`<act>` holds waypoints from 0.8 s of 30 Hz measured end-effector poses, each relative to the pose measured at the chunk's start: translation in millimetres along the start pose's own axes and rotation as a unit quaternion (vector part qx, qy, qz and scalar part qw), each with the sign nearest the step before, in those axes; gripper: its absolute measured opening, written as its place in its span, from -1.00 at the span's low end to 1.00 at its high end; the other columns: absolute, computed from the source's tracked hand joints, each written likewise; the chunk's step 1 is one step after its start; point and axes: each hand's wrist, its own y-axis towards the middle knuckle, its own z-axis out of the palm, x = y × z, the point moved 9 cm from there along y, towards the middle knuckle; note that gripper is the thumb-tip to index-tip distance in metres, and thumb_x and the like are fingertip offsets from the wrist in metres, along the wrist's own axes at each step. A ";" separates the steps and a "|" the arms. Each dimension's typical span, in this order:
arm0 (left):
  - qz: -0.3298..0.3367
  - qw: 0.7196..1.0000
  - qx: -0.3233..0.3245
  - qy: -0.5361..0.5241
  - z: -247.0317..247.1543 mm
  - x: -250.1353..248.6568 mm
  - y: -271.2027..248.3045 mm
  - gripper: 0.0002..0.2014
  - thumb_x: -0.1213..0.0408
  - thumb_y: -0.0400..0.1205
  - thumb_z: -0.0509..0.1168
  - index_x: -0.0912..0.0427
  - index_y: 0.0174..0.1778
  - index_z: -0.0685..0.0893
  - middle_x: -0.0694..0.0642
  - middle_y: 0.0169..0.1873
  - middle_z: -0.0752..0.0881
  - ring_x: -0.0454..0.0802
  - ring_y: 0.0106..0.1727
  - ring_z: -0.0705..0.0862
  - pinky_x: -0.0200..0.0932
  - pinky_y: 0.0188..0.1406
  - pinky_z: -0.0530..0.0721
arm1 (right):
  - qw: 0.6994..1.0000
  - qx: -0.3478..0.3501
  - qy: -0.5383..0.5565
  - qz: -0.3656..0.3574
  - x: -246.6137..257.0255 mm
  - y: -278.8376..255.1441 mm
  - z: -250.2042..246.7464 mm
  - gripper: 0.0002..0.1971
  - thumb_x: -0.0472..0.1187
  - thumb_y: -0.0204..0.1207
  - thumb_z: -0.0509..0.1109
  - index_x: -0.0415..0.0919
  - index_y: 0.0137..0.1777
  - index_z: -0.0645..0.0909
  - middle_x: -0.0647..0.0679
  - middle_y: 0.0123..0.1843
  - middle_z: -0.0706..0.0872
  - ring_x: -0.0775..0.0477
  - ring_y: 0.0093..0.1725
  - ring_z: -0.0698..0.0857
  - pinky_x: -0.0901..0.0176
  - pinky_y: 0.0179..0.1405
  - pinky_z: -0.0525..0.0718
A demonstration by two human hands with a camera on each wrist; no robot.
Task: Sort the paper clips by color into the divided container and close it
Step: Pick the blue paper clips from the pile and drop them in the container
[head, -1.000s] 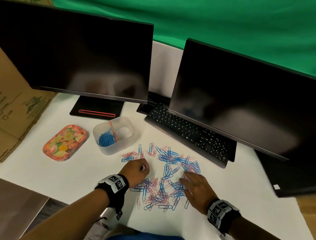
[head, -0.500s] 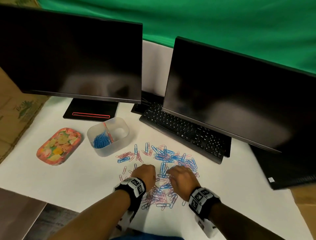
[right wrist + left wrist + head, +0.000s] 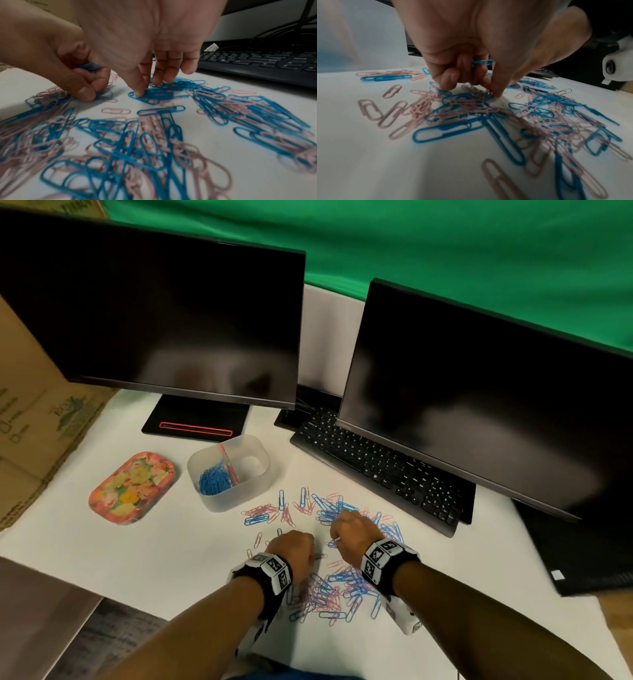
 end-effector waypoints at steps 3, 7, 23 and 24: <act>-0.001 0.997 -0.029 -0.072 -8.1 5.1 -1.6 -0.87 0.21 0.56 0.25 0.11 -0.03 0.64 0.12 0.00 0.69 0.15 0.03 0.67 -0.11 -0.03 0.61 | 1.000 0.002 -0.022 -0.014 3.0 3.3 -1.2 -0.79 -0.31 0.55 0.24 -0.17 0.10 0.66 -0.12 0.18 0.58 -0.19 0.23 0.52 0.04 0.15 0.52; 0.002 0.982 -0.072 -0.174 -23.4 12.2 -1.9 -0.91 0.31 0.54 0.24 0.07 -0.20 0.64 0.09 -0.16 0.72 0.07 -0.11 0.67 -0.23 -0.17 0.56 | 0.996 -0.006 0.086 -0.010 -3.8 5.0 -5.9 -0.82 -0.28 0.50 0.26 -0.07 -0.09 0.70 -0.04 0.05 0.64 -0.11 0.15 0.56 0.12 0.13 0.56; -0.136 0.705 0.044 -0.695 -6.7 18.2 7.7 -0.87 0.43 0.55 0.12 0.23 -0.25 0.56 0.13 -0.41 0.51 0.03 -0.43 0.49 -0.14 -0.45 0.40 | 0.669 0.050 0.703 0.236 -46.8 -19.1 3.8 -0.74 -0.53 0.50 0.19 -0.25 -0.05 0.66 -0.19 -0.26 0.66 -0.10 -0.45 0.60 0.20 -0.47 0.55; -0.138 0.702 0.047 -0.697 -5.5 16.6 8.7 -0.89 0.40 0.55 0.14 0.22 -0.27 0.53 0.12 -0.42 0.51 0.04 -0.44 0.48 -0.14 -0.45 0.39 | 0.725 0.031 0.646 0.238 -54.0 -17.8 3.7 -0.76 -0.48 0.50 0.22 -0.19 -0.11 0.67 -0.14 -0.28 0.65 -0.07 -0.47 0.55 0.23 -0.48 0.48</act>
